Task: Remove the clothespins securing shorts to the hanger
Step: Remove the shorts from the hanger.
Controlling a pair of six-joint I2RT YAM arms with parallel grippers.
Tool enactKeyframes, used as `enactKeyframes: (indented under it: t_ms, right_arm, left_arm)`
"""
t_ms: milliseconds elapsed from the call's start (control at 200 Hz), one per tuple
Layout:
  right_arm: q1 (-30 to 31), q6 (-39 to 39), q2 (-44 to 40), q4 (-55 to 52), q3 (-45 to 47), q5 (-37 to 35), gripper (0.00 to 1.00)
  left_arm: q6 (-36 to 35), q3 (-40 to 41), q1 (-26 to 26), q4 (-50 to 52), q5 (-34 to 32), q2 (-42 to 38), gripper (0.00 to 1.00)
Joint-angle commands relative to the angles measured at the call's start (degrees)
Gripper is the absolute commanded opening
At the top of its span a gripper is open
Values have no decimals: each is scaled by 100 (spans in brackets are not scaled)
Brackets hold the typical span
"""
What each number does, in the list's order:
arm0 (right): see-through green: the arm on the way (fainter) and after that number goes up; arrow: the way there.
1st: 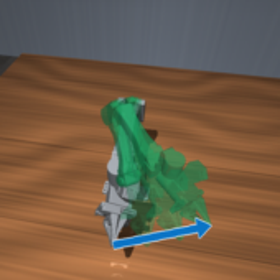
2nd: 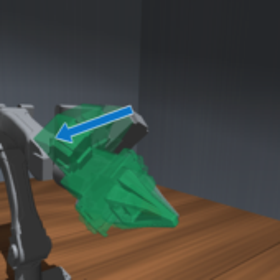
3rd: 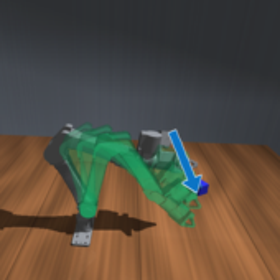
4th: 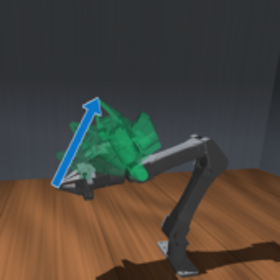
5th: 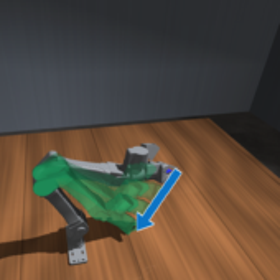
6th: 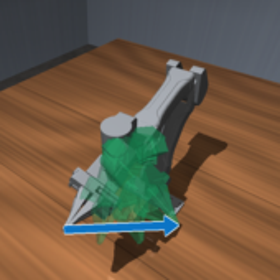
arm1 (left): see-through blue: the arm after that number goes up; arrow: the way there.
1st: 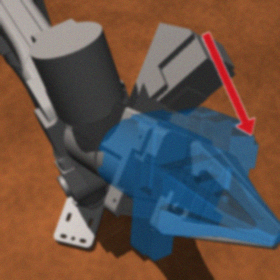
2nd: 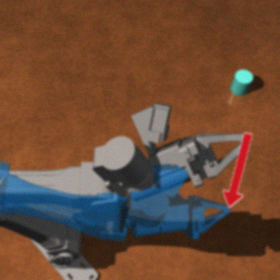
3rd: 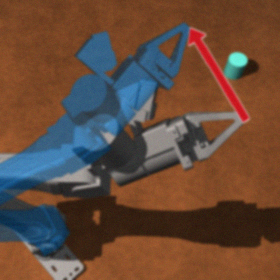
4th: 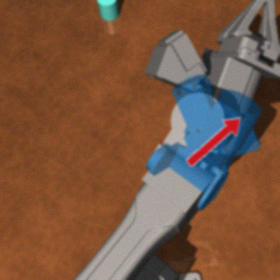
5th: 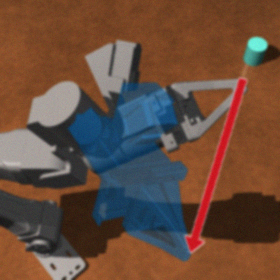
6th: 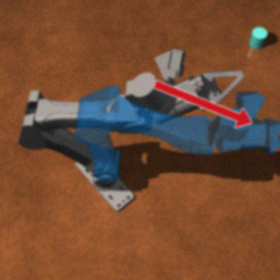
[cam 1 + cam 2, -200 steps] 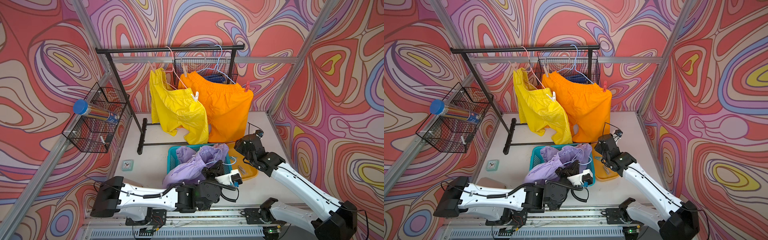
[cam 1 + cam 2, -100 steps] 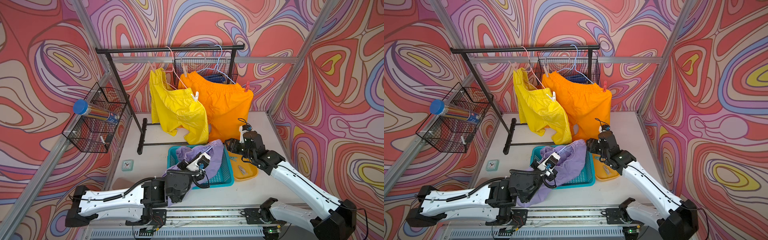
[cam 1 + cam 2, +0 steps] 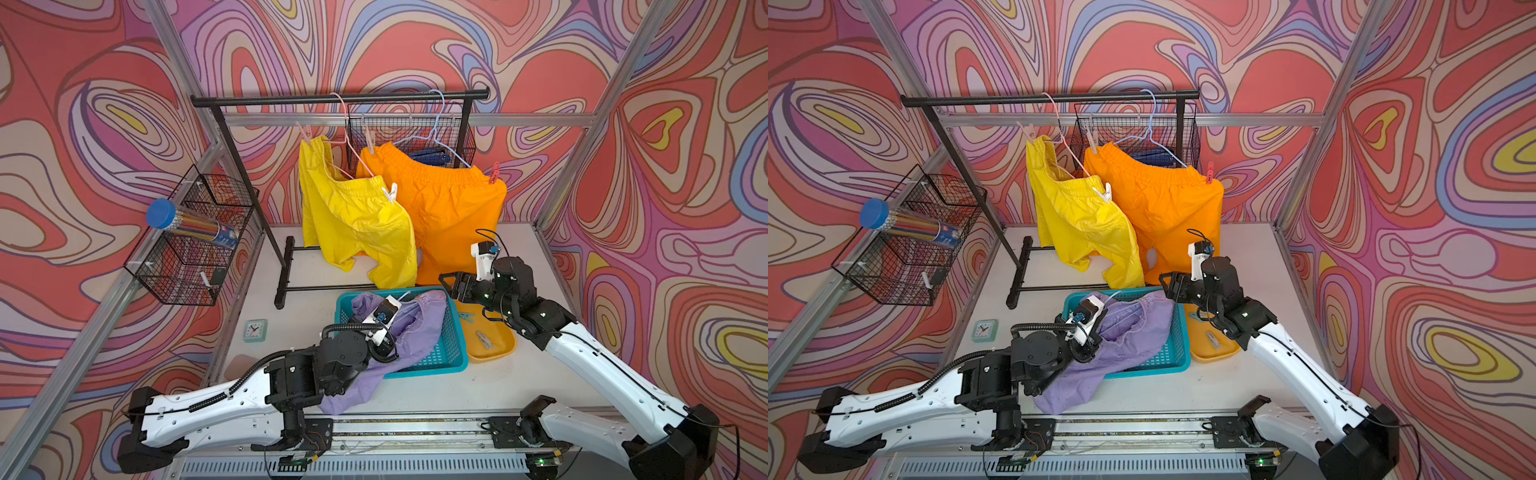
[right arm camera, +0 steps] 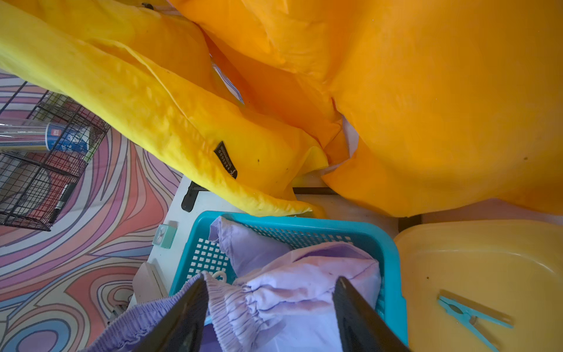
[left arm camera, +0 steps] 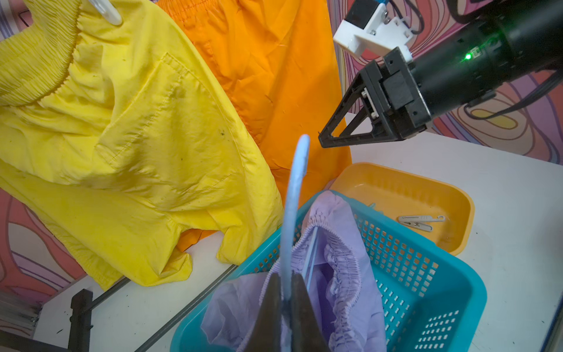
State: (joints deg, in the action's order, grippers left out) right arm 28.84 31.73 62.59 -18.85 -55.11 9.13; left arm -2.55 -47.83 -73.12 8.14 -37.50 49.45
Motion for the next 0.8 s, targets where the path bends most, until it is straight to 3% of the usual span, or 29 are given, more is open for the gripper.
enactKeyframes:
  t_ms: [0, 240, 461, 791]
  right_arm:
    - [-25, -187, 120, -135, -158, 305, 67]
    - [-21, -291, 295, -321, -88, 532, 63]
    - [2, -225, 315, -16, 213, 1163, 55]
    - [540, -385, 495, -272, 169, 1129, 50]
  left_arm:
    - [283, 4, 41, 163, -2, 109, 0]
    - [326, 37, 107, 124, -51, 92, 0]
    - [351, -11, 167, 128, -235, 47, 0]
    - [375, -257, 178, 207, -435, 247, 0]
